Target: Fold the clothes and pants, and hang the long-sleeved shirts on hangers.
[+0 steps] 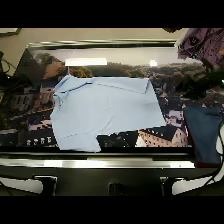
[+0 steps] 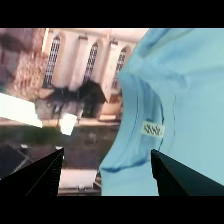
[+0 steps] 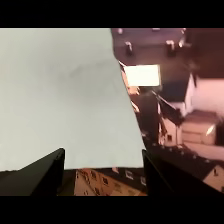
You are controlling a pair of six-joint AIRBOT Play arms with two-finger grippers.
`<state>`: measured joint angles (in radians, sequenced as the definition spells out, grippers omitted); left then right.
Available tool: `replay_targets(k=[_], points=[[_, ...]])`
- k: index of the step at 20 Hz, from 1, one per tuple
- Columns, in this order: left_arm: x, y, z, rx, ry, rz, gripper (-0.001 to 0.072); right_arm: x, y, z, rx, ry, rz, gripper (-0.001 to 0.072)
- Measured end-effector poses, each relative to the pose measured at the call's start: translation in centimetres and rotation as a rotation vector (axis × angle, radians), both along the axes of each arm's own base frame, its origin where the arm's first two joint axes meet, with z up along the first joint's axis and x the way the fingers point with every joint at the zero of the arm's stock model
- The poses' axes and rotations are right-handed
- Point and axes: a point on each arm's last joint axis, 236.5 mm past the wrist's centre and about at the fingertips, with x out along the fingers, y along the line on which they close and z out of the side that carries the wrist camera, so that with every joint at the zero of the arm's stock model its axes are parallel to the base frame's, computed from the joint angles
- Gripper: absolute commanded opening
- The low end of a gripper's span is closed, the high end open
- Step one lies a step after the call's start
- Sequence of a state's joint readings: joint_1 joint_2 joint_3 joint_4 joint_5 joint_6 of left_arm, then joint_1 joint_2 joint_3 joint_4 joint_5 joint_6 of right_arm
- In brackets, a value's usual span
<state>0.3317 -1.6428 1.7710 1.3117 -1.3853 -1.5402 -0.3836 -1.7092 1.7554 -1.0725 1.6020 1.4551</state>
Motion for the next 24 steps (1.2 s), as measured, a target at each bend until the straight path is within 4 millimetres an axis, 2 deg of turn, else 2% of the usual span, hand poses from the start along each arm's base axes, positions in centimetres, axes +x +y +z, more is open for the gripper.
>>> replay_targets(k=[3, 5, 7, 12, 20, 22, 23, 24], points=[[-4.4, 0.4, -0.8, -0.056, 0.041, 0.048, 0.0606, -4.0, -1.0, -3.3, 0.076, 0.107, -0.038, 0.0605], [-6.2, 0.2, -1.2, -0.082, 0.052, 0.07, 0.0607, -5.2, -0.8, -5.1, 0.111, 0.132, -0.051, 0.0611], [-7.2, 0.2, -1.5, -0.091, 0.057, 0.083, 0.0606, -6.0, -0.4, -6.8, 0.145, 0.15, -0.059, 0.0612], [-7.8, -0.2, -1.7, -0.1, 0.052, 0.086, 0.0607, -7.4, 1.1, -10.3, 0.229, 0.207, -0.067, 0.0612], [-7.5, -0.9, -1.7, -0.098, 0.042, 0.073, 0.0608, -7.5, 3.0, -12.7, 0.332, 0.237, -0.071, 0.0611], [-7.5, -1.0, -1.7, -0.102, 0.043, 0.078, 0.0609, -7.6, 3.9, -13.0, 0.348, 0.249, -0.054, 0.0609], [-7.5, -1.0, -1.7, -0.104, 0.044, 0.085, 0.0609, -7.7, 4.5, -13.1, 0.357, 0.258, -0.042, 0.0582], [-7.5, -1.0, -1.7, -0.108, 0.046, 0.095, 0.0609, -7.7, 5.1, -13.3, 0.358, 0.264, -0.028, 0.0523]])
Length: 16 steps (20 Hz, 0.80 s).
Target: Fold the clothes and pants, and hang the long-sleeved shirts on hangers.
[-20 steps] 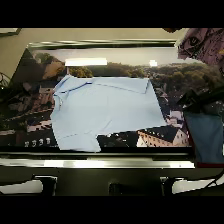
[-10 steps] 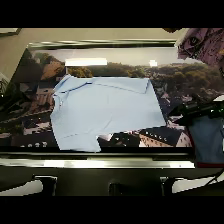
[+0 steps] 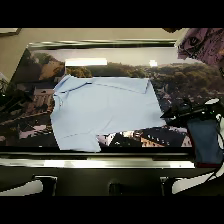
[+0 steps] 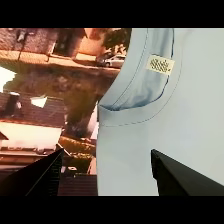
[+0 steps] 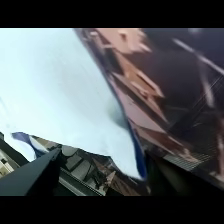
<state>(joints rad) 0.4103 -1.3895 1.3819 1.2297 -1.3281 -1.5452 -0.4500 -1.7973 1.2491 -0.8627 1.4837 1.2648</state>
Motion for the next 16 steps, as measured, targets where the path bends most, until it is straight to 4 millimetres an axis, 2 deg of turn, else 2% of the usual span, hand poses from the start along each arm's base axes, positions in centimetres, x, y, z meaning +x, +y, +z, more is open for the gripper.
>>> replay_targets(k=[1, 3, 4, 5, 7, 9, 13, 16], points=[[0.0, 0.0, 0.0, -0.002, 0.001, 0.003, 0.0609, 0.0, 0.4, -0.2, -0.001, 0.003, 0.01, 0.0418], [-0.4, 0.2, -0.1, -0.009, 0.013, 0.017, 0.0609, 0.0, 0.7, -0.8, -0.021, 0.005, 0.026, 0.016], [-0.8, 0.5, -0.4, -0.017, 0.025, 0.032, 0.0608, -0.1, 0.8, -1.0, -0.029, 0.004, 0.037, 0.0089], [-1.4, 0.9, -0.9, -0.028, 0.041, 0.049, 0.0608, 0.0, 0.8, -1.2, -0.037, 0.0, 0.037, 0.0055], [-3.1, 1.2, -2.0, -0.074, 0.065, 0.086, 0.0608, 0.1, 0.9, -1.2, -0.039, -0.004, 0.041, 0.0032], [-5.3, 0.6, -3.5, -0.156, 0.071, 0.107, 0.0609, 0.2, 1.0, -1.2, -0.04, -0.012, 0.046, 0.0032], [-9.6, -2.5, -7.5, -0.317, 0.104, 0.121, 0.0608, 0.0, 1.2, -1.1, -0.031, -0.01, 0.055, 0.0032], [-11.9, -5.2, -10.1, -0.403, 0.129, 0.121, 0.0609, -0.4, 1.5, -0.8, -0.012, 0.003, 0.069, 0.0032]])
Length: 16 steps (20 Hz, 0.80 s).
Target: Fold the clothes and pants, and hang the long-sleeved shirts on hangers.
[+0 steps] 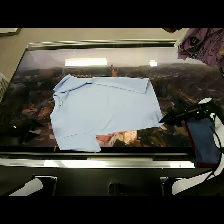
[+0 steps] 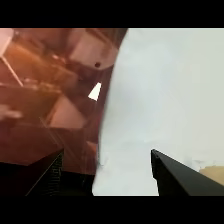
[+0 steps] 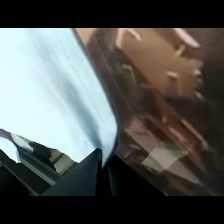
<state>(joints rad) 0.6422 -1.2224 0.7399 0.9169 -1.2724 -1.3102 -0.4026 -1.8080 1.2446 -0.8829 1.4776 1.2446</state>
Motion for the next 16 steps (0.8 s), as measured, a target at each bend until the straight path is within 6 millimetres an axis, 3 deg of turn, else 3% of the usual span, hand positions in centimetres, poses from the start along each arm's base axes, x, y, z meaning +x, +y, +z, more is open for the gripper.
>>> replay_targets(k=[8, 16], points=[[-1.5, -4.6, -2.8, -0.051, -0.004, -0.065, 0.0609, -0.2, 0.2, 0.2, 0.01, 0.037, -0.025, 0.0032], [-2.2, -6.7, -3.8, -0.067, 0.006, -0.1, 0.0604, -0.1, 0.3, 0.3, 0.011, 0.051, -0.043, 0.0032]])
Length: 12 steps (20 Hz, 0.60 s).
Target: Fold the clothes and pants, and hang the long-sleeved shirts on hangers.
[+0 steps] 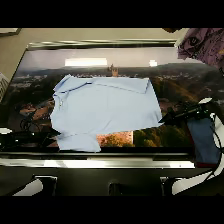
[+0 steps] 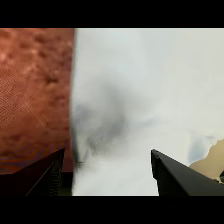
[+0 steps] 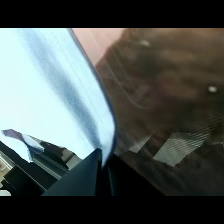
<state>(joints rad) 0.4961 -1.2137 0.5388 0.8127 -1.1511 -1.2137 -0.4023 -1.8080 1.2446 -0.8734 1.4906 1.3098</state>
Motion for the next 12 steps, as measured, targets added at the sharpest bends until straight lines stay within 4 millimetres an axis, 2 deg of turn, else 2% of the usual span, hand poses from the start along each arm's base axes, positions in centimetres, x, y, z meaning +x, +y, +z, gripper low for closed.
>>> replay_targets(k=[3, 4, 5, 7, 12], points=[[0.2, -0.2, -0.3, -0.005, -0.001, 0.011, 0.0584, 0.0, 0.0, 0.0, 0.002, -0.001, -0.001, 0.0032], [0.4, -0.4, -0.4, -0.016, 0.003, 0.017, 0.0512, 0.0, 0.0, 0.0, 0.002, -0.001, -0.001, 0.0032], [0.4, -0.5, -0.7, -0.017, 0.009, 0.018, 0.0307, 0.0, 0.0, 0.0, 0.002, -0.001, -0.001, 0.0032], [0.4, -0.7, -1.5, -0.013, 0.024, 0.014, 0.0019, 0.0, 0.0, 0.1, 0.002, -0.001, -0.001, 0.0032], [1.2, -1.4, -1.3, -0.036, 0.009, -0.001, 0.0017, 0.4, 0.0, 1.2, -0.011, -0.029, -0.006, 0.003]])
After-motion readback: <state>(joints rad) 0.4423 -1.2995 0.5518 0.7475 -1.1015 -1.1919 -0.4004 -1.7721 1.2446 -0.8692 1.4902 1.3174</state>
